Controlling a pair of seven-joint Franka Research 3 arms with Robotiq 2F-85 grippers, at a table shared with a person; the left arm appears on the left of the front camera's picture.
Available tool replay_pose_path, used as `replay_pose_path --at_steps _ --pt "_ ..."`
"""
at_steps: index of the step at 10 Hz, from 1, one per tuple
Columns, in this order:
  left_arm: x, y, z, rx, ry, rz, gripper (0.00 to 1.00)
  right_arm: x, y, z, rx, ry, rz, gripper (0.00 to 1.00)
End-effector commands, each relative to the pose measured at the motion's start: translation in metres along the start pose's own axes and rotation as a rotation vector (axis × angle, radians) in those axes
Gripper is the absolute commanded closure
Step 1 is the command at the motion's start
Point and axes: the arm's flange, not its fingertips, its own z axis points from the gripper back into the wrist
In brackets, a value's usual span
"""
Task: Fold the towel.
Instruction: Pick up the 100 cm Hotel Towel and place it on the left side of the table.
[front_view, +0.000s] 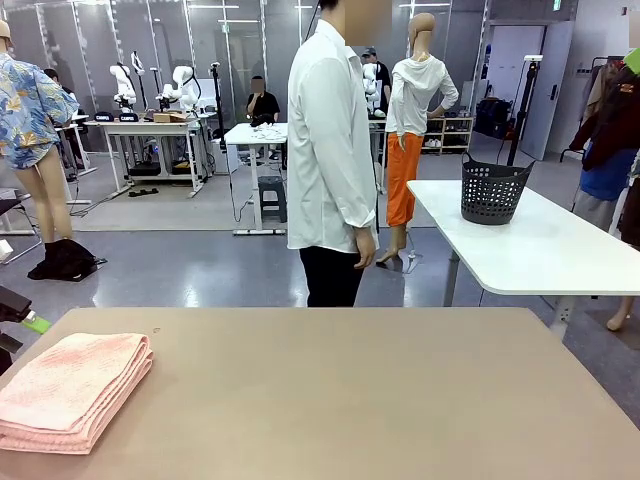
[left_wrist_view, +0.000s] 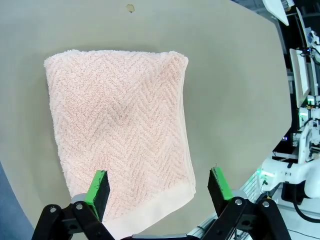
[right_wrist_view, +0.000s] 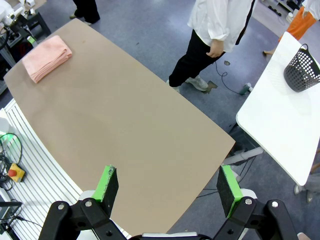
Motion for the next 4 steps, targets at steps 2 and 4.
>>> replay_pose_path --at_steps 2,4 --pt "0.0041 0.0031 0.0021 -0.011 0.011 -0.022 0.00 0.0006 0.0007 0.0000 -0.004 0.001 -0.004 0.00" --pt "0.0041 0.0031 0.0021 -0.011 0.011 -0.022 0.00 0.0006 0.0007 0.0000 -0.004 0.001 -0.004 0.00"
